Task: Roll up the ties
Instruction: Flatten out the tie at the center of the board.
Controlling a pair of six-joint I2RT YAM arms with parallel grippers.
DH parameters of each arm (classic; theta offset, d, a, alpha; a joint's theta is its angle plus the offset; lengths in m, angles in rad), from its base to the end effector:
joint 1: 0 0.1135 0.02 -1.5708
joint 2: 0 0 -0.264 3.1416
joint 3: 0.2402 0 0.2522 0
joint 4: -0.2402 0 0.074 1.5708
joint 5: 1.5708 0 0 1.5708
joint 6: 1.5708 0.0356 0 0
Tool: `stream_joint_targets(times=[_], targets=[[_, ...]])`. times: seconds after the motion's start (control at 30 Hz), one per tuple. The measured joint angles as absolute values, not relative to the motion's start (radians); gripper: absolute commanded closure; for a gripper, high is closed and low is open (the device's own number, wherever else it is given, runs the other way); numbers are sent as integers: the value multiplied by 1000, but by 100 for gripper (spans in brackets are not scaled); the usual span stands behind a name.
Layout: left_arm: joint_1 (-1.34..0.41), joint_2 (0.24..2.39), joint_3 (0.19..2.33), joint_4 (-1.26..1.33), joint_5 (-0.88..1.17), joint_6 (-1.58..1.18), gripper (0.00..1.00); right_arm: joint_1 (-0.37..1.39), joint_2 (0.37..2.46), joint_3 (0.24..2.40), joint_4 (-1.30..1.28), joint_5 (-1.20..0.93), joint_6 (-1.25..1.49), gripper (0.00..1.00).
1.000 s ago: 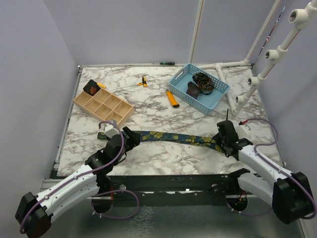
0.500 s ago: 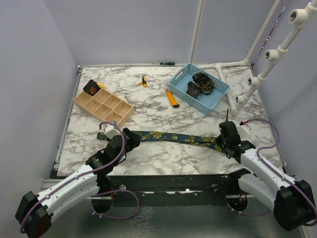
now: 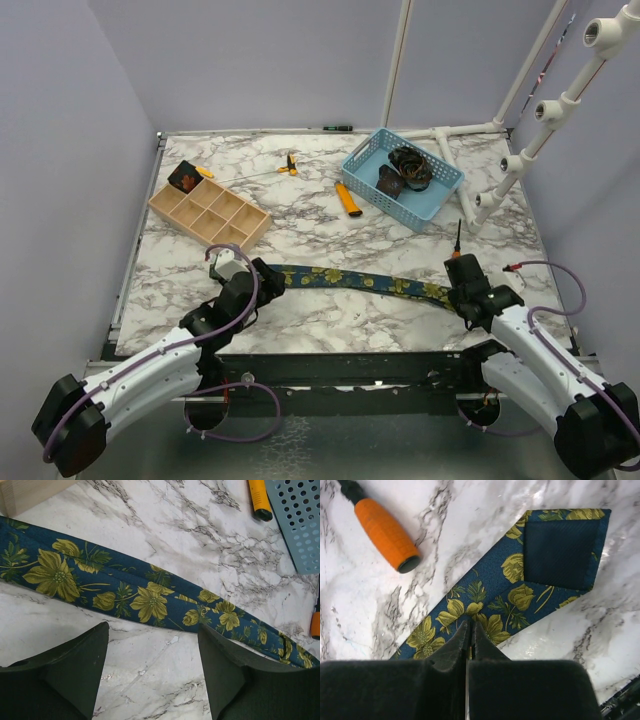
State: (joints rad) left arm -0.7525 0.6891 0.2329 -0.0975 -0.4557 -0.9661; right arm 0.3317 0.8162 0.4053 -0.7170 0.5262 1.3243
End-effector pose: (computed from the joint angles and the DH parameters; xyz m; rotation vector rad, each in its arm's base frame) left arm 0.1222 -0.0929 0.1716 -0.4926 2.0544 -0.5674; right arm 0.1312 0.0263 0.1683 1.3044 2.0951 -0.0402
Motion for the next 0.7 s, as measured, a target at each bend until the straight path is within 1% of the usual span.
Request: stream_joint_targets(times=[0.23, 0.27, 0.33, 0.37, 0.4, 0.43, 0.53, 0.63, 0.7], targets=[[-752, 694, 225, -69, -452, -970, 28, 329, 826, 418, -791, 620, 1433, 100], [-752, 693, 223, -67, -451, -971, 27, 324, 842, 424, -799, 631, 1445, 95], [-752, 688, 218, -66, -442, -971, 27, 311, 882, 447, -822, 655, 1468, 64], [-752, 685, 217, -66, -439, -971, 27, 308, 895, 453, -826, 662, 1474, 52], [-752, 680, 216, -66, -435, -971, 27, 305, 899, 460, -828, 668, 1459, 44], [-752, 677, 215, -67, -434, -972, 27, 305, 892, 467, -830, 671, 1449, 40], [-752, 642, 214, -70, -432, -972, 27, 305, 855, 508, -835, 674, 1380, 35], [-752, 609, 216, -93, -431, -972, 26, 305, 810, 586, -826, 643, 1275, 37], [-752, 590, 223, -121, -433, -971, 26, 307, 785, 625, -764, 566, 1177, 39]])
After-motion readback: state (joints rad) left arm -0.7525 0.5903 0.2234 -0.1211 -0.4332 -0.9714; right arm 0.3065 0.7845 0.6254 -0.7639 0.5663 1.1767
